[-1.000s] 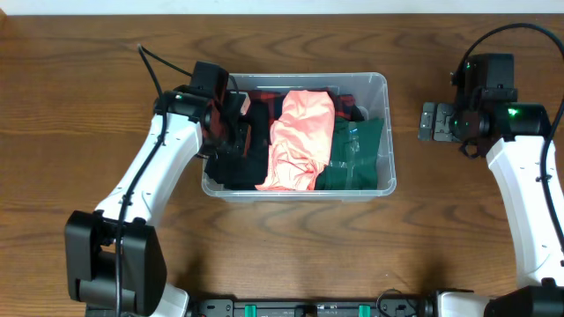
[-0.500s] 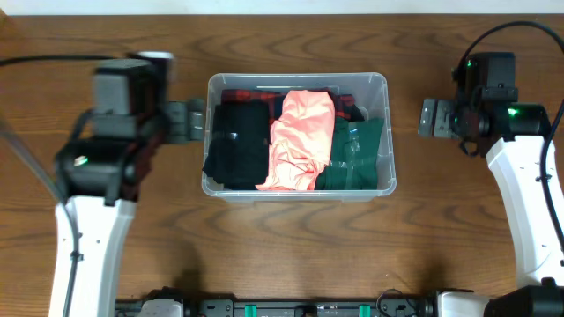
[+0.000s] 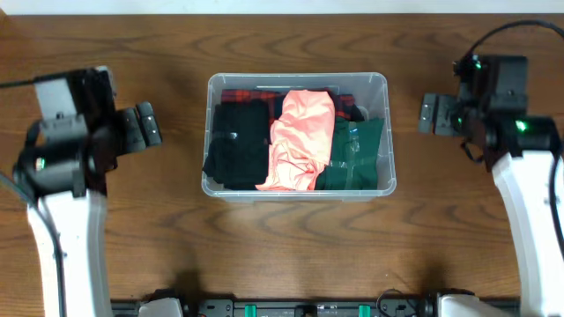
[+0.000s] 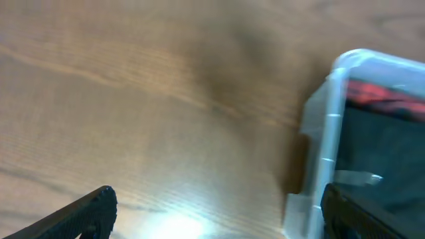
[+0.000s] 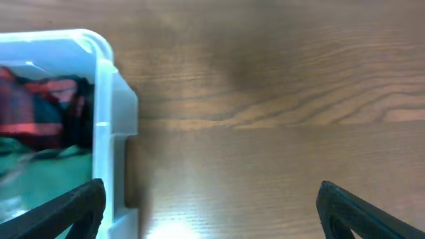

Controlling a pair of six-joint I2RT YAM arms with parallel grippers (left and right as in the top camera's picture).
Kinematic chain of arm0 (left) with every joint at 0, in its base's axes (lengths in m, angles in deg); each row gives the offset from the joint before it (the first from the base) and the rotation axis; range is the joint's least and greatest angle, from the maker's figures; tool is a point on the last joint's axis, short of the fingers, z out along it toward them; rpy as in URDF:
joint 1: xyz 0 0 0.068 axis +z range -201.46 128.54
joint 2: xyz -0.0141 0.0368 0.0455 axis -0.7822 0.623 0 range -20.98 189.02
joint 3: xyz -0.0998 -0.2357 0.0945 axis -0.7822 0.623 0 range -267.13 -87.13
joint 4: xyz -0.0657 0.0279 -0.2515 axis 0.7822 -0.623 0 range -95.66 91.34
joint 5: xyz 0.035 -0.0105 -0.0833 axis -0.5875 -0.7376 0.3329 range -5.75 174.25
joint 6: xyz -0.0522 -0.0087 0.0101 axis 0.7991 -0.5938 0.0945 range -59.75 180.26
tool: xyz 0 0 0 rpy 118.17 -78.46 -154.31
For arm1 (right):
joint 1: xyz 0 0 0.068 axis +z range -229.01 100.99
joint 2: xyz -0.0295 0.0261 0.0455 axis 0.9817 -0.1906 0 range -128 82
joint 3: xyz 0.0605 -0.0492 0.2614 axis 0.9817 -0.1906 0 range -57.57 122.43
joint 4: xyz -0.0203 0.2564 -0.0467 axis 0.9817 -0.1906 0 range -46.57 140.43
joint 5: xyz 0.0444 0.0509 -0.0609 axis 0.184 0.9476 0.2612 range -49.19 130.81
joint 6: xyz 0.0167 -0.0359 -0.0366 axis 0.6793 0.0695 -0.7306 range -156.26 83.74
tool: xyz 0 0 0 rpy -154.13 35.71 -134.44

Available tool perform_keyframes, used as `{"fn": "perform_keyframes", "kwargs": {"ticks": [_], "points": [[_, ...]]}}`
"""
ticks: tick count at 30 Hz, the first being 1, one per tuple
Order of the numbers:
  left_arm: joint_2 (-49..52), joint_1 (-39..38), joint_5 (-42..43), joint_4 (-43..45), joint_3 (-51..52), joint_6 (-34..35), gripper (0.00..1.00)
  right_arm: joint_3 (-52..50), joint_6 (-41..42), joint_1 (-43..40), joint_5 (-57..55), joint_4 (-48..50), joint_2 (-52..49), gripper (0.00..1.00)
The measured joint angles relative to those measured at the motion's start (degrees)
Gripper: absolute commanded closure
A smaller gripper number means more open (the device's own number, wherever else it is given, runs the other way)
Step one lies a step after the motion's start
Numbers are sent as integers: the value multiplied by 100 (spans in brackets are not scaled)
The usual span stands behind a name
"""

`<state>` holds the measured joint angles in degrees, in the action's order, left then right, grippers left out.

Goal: Pack container
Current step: 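Withdraw the left gripper from the bin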

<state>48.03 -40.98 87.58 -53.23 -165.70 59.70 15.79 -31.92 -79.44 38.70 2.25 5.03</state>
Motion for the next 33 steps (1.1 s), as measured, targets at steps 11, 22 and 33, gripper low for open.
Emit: {"fn": "perform_keyframes", "kwargs": {"ticks": [11, 22, 33], "points": [[-4098, -9, 553, 767, 2107, -382, 2, -2363, 68, 592, -455, 463, 4603, 1], [-5191, -7, 575, -1220, 2391, -402, 2, -2761, 74, 592, -557, -1801, 6102, 1], [-5191, -7, 575, -1471, 2396, -402, 2, -2765, 107, 592, -566, -1805, 6102, 1]]}}
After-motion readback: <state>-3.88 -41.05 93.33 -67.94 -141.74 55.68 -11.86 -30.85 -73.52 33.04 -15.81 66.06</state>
